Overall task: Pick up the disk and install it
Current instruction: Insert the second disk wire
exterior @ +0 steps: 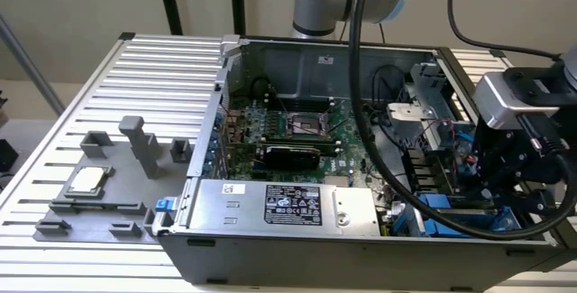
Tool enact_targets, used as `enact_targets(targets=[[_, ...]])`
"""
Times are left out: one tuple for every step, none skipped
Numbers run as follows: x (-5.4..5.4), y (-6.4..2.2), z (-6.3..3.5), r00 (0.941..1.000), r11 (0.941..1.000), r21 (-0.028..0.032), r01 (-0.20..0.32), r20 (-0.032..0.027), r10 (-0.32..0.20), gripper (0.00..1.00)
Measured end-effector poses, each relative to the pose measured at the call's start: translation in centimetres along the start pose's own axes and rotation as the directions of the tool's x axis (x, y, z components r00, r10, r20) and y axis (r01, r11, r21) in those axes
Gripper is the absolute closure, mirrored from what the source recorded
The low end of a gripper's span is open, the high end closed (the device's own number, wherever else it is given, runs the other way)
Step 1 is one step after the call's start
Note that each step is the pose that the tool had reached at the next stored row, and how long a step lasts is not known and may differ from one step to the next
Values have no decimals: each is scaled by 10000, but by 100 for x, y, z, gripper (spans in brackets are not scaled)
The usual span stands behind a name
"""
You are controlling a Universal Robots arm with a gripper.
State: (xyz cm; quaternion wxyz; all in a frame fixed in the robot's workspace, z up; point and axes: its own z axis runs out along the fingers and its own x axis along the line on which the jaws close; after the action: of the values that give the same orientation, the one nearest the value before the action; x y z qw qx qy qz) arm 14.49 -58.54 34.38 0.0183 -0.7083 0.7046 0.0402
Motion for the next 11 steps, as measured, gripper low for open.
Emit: enact_targets(targets=[[0, 3, 7, 10000, 10000, -6, -66, -10, 66, 100], [1, 6, 14, 9999, 9999, -12, -135, -22, 135, 100], [2, 9, 22, 9998, 9998, -17, -205, -33, 205, 100], [2, 11, 29, 9996, 9996, -18, -278, -47, 278, 100], [3, 12, 35, 9993, 9994, -15, -357, -61, 357, 100], [3, 12, 38, 9990, 9991, -9, -431, -70, 431, 100], [3, 12, 40, 9988, 9988, -3, -493, -78, 493, 100], [3, 12, 42, 9985, 9985, 2, -549, -85, 549, 100], [1, 12, 43, 9982, 9983, 5, -586, -95, 586, 100], [-2, 12, 41, 9980, 9981, 9, -621, -113, 621, 100], [-5, 12, 42, 9978, 9979, 13, -653, -125, 653, 100]])
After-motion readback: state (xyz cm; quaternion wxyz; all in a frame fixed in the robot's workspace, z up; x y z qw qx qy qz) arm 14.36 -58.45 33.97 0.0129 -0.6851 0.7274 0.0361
